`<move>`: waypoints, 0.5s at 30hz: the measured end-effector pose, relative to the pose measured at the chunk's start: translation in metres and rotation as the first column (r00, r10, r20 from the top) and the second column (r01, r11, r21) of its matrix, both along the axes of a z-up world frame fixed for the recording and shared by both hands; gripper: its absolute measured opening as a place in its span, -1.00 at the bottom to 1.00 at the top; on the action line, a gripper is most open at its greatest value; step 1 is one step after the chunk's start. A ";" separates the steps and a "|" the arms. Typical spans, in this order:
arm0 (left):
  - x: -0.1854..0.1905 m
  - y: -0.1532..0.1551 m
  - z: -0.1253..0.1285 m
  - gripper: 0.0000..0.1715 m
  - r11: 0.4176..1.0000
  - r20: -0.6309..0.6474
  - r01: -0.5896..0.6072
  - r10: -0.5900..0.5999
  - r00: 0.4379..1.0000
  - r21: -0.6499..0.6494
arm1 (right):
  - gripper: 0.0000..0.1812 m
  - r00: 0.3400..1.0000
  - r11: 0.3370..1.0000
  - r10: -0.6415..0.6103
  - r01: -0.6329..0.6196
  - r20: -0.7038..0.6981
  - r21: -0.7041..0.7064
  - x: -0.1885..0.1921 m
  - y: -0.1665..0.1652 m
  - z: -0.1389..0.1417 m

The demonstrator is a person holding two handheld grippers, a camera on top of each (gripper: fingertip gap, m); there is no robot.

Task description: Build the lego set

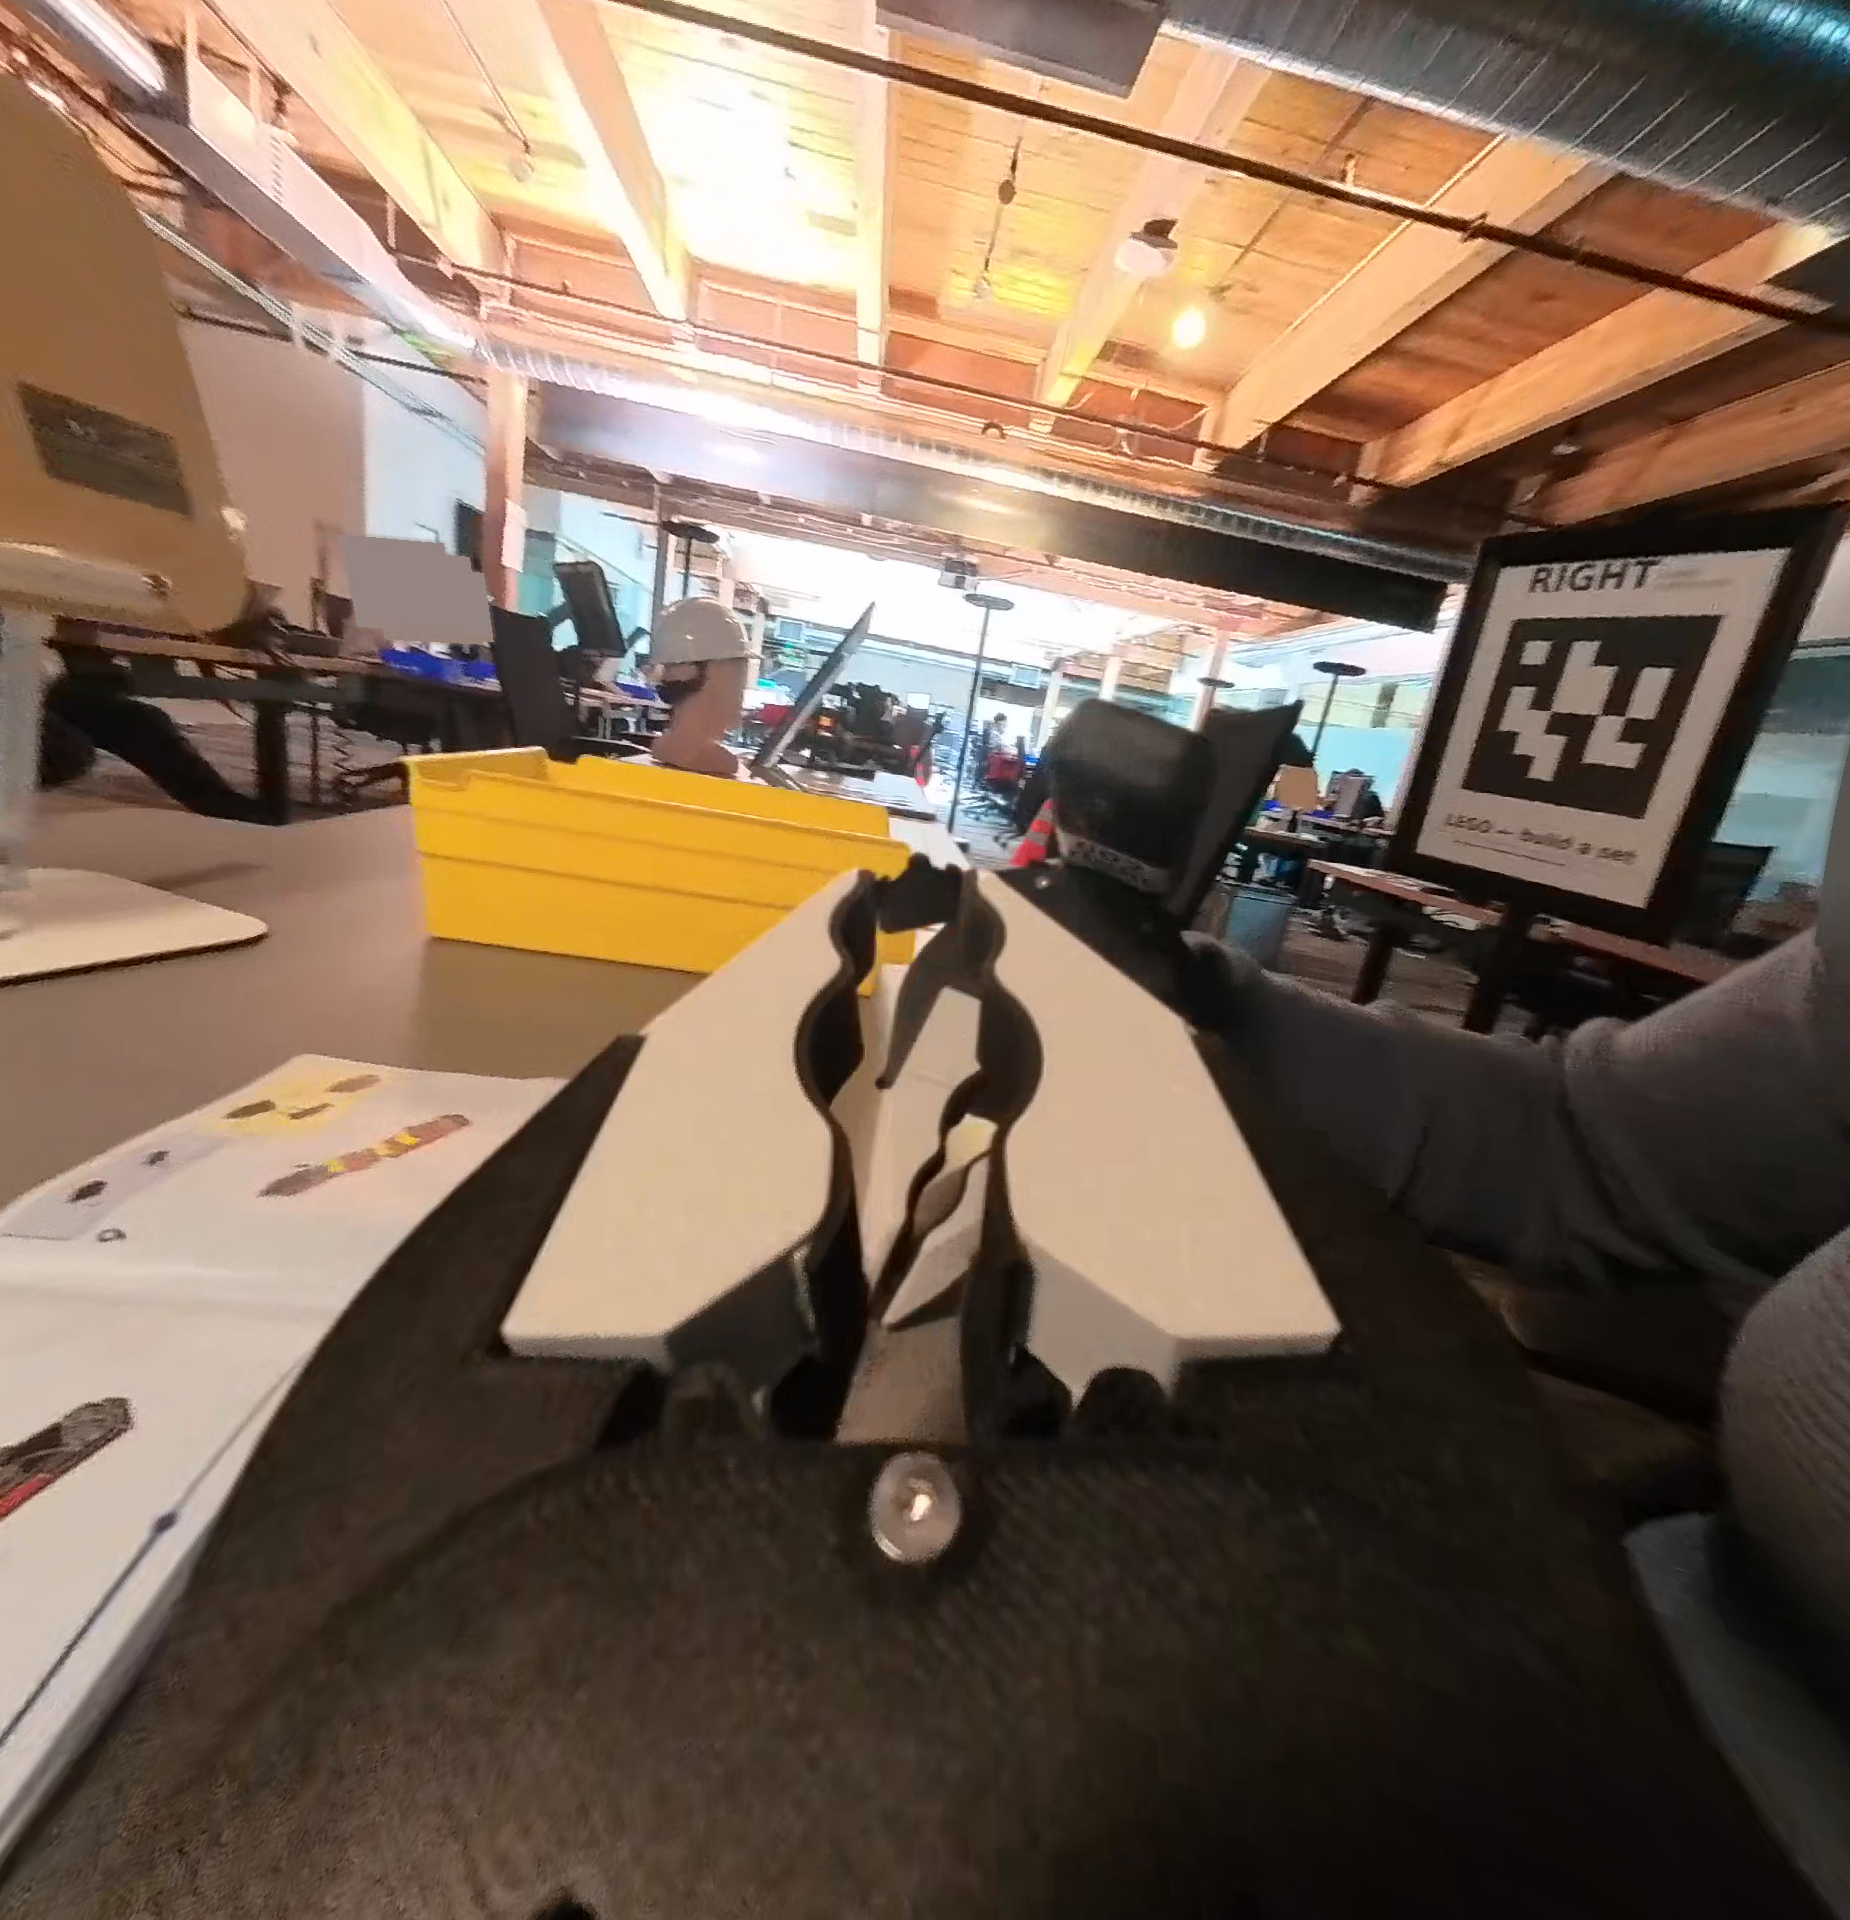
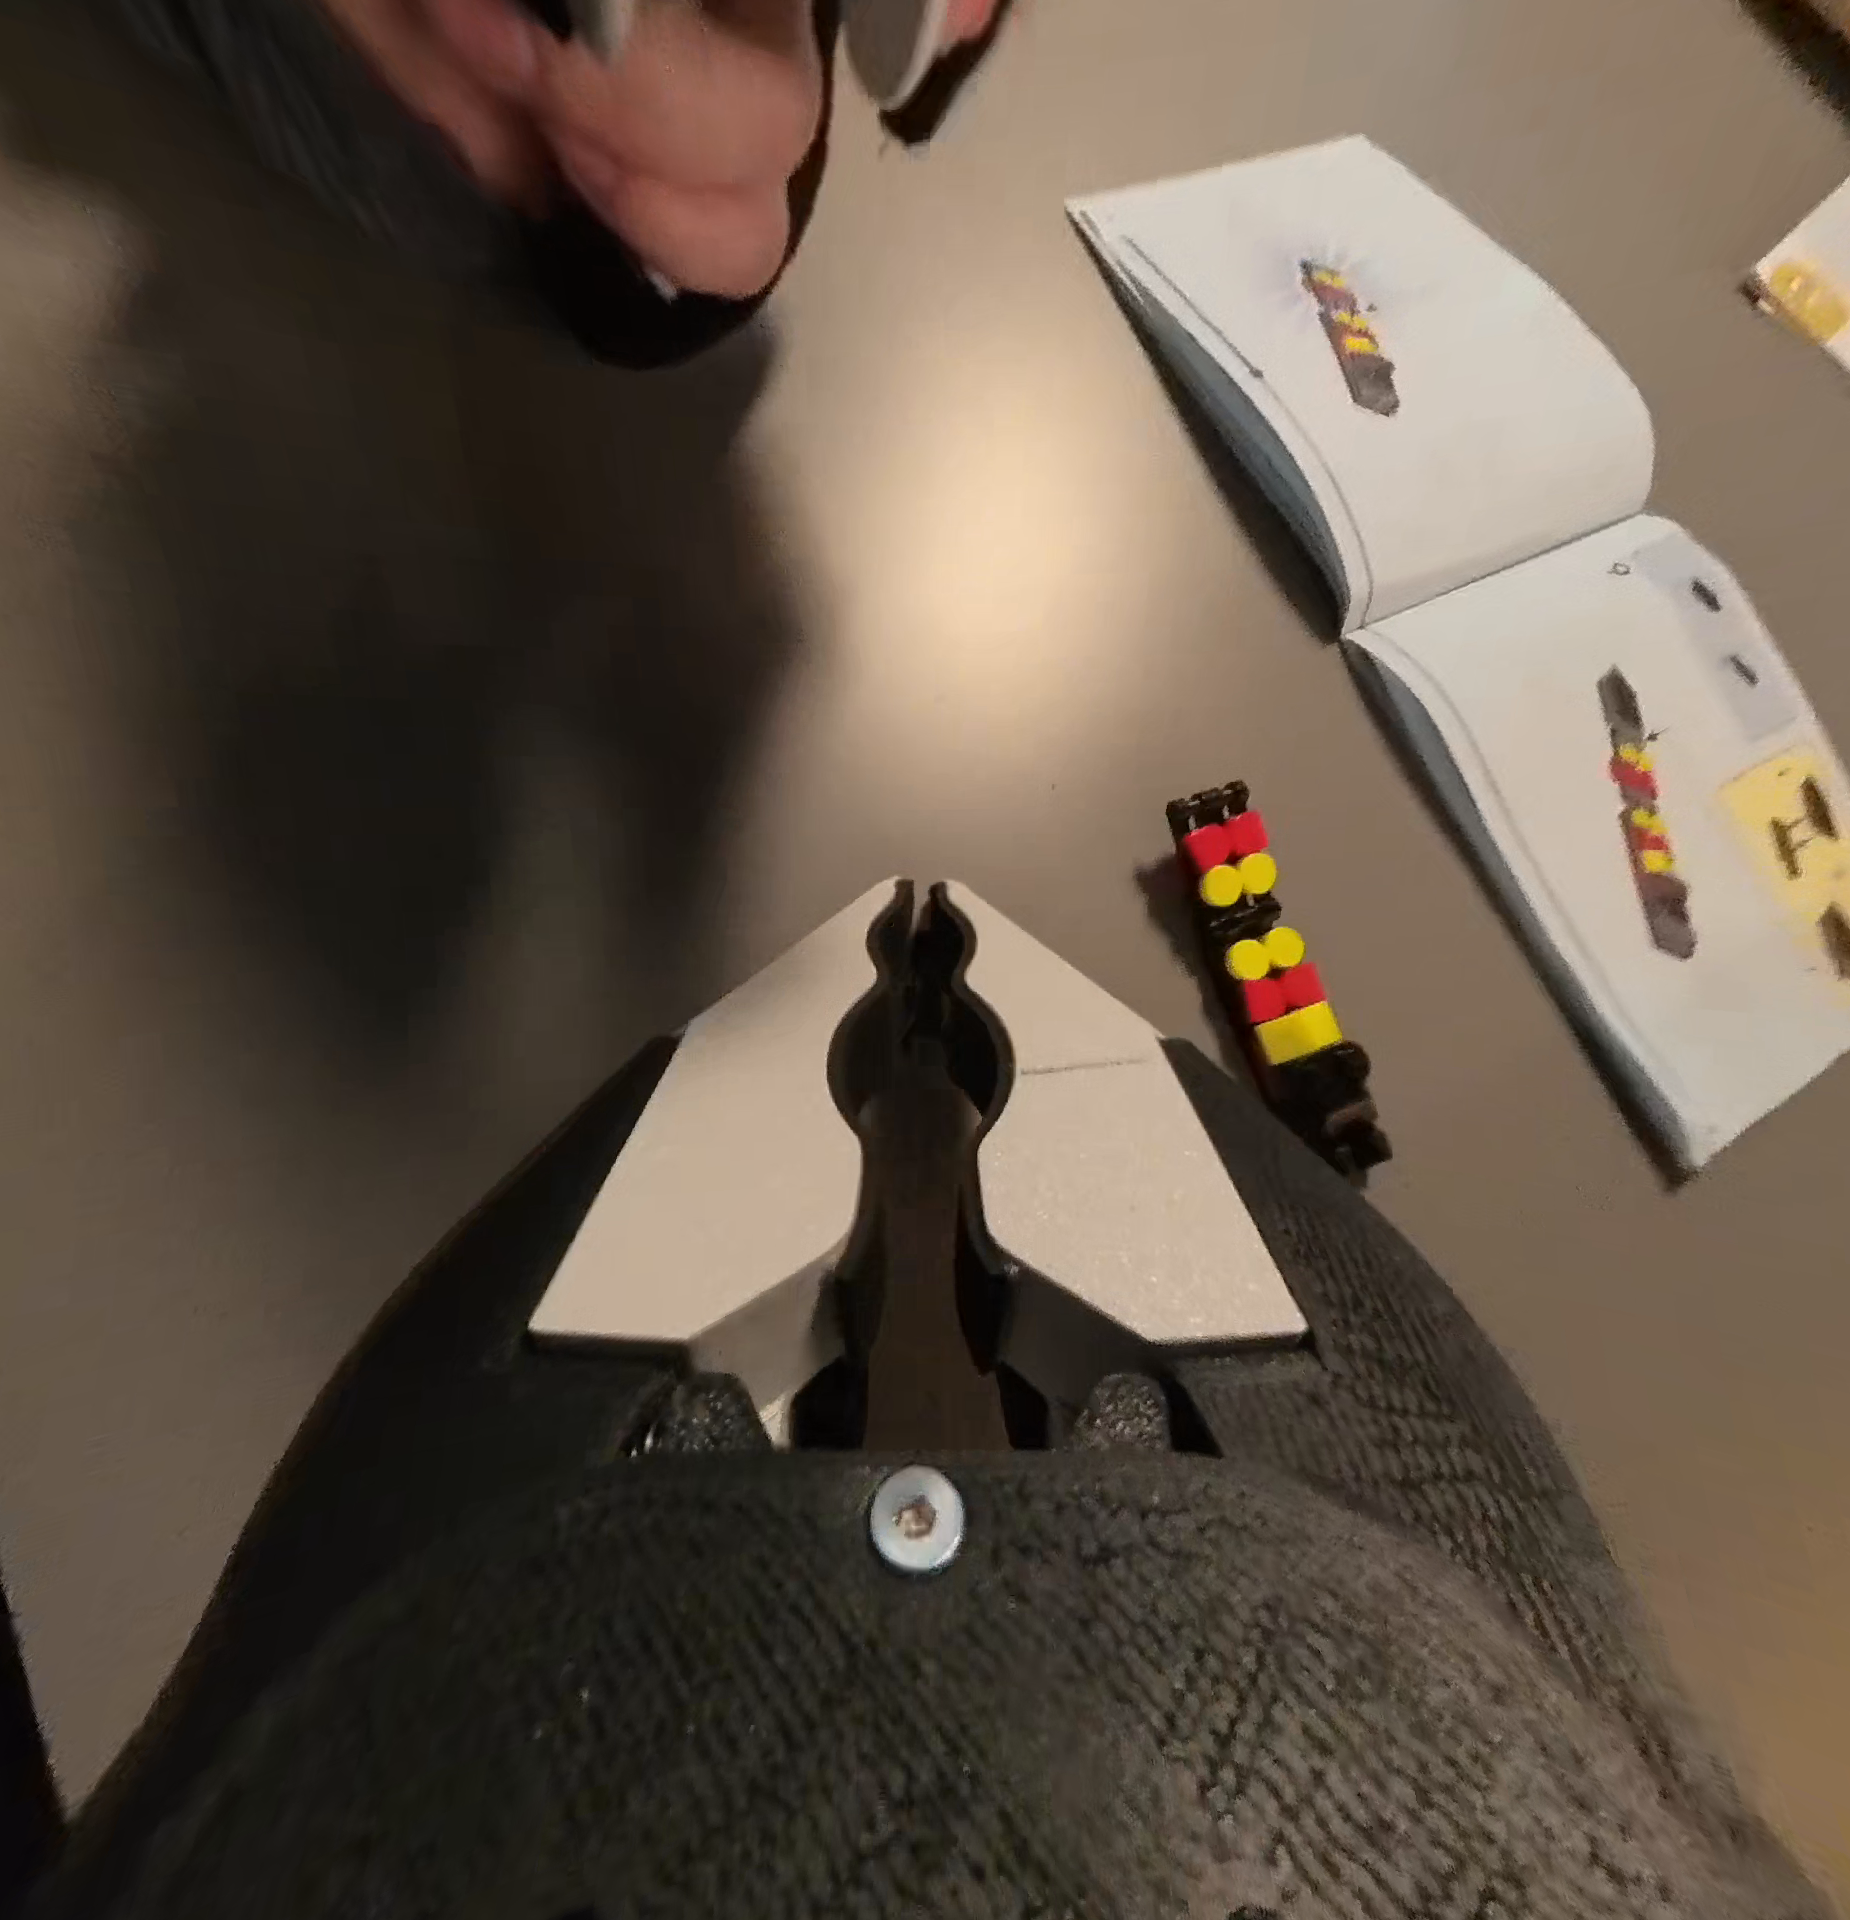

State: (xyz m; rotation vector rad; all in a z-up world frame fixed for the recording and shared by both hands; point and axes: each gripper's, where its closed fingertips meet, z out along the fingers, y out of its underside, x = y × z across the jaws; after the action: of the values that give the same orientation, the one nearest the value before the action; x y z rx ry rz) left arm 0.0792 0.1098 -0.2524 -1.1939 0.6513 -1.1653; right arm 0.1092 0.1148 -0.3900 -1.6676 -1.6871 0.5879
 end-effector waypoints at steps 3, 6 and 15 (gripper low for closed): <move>0.001 -0.002 -0.002 -0.83 1.000 -0.008 0.012 -0.012 1.000 0.002 | -0.73 0.998 0.996 -0.046 0.042 -0.039 -0.079 0.002 -0.002 0.002; 0.003 -0.003 -0.004 -0.83 1.000 -0.016 0.023 -0.023 1.000 -0.003 | -0.68 0.994 0.994 -0.063 0.054 -0.095 -0.097 0.010 -0.006 0.012; 0.010 -0.008 -0.009 -0.83 0.997 -0.037 0.075 -0.076 0.996 -0.006 | -0.68 0.997 0.999 -0.023 0.020 -0.074 -0.029 0.024 0.000 0.003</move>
State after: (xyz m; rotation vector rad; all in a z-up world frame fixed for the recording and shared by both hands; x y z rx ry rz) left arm 0.0890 0.1016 -0.2610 -1.2060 0.7280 -1.2104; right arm 0.1336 0.1151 -0.3869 -1.6608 -1.6127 0.6583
